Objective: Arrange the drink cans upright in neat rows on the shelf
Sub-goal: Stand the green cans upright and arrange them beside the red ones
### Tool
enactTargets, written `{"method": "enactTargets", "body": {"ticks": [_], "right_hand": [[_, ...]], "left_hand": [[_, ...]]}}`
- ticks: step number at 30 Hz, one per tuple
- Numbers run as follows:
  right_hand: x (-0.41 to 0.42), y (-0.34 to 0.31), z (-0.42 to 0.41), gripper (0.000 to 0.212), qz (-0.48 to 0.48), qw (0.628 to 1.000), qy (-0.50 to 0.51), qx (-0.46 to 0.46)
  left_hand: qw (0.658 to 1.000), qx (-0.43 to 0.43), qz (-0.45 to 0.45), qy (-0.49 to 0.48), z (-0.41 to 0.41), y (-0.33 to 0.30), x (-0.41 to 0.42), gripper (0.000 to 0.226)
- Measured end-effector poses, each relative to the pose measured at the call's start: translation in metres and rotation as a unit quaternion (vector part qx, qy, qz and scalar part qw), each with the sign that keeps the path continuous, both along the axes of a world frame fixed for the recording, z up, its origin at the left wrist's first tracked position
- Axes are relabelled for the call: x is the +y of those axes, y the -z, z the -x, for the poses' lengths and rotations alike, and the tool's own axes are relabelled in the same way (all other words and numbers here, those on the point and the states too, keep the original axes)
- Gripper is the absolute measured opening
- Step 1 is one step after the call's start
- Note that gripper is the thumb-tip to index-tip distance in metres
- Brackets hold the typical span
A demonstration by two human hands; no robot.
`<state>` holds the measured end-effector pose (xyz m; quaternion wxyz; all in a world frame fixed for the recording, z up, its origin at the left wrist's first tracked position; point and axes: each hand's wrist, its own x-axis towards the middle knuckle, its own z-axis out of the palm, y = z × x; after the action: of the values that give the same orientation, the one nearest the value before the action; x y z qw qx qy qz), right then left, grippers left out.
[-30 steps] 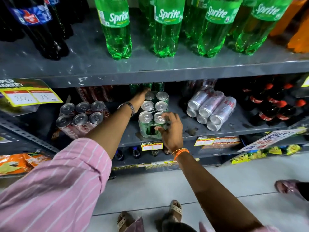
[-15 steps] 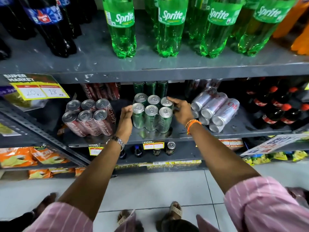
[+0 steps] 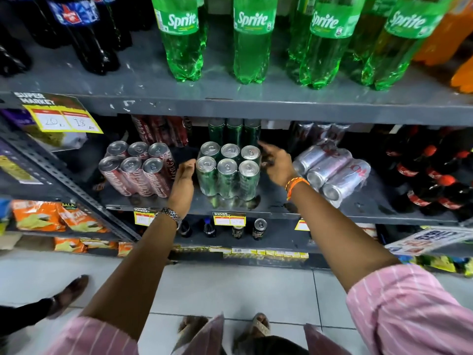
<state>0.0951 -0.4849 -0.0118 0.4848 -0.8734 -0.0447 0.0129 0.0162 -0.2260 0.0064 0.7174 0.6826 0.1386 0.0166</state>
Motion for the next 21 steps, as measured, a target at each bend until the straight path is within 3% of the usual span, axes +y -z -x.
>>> {"method": "enactTargets", "body": {"ticks": [5,10,14,16,19,21], "right_hand": [[-0.016,-0.023,0.034,0.075,-0.157,0.983,0.092,-0.002],[-0.054,-0.036,0.069,0.060,-0.246,0.939,0.224,-0.087],[-0.098,-0.036,0.082,0.045,-0.221,0.896,0.366,-0.118],[-0.115,-0.036,0.087,0.035,-0.200,0.867,0.440,-0.124],[-0.140,-0.024,0.091,0.022,-0.166,0.838,0.515,-0.067],[-0.161,-0.015,0.086,0.026,-0.148,0.840,0.522,-0.008]], "left_hand": [[0.992,-0.089,-0.073,-0.060,0.011,-0.029,-0.004,0.035],[0.985,-0.145,-0.094,-0.009,-0.012,-0.068,-0.048,0.029],[0.981,-0.140,-0.064,0.119,-0.031,-0.083,-0.107,0.025],[0.967,-0.128,-0.098,0.197,-0.043,-0.078,-0.136,0.020],[0.949,-0.071,-0.175,0.252,-0.055,-0.070,-0.178,0.023],[0.942,-0.034,-0.188,0.275,-0.060,-0.068,-0.208,0.032]]}}
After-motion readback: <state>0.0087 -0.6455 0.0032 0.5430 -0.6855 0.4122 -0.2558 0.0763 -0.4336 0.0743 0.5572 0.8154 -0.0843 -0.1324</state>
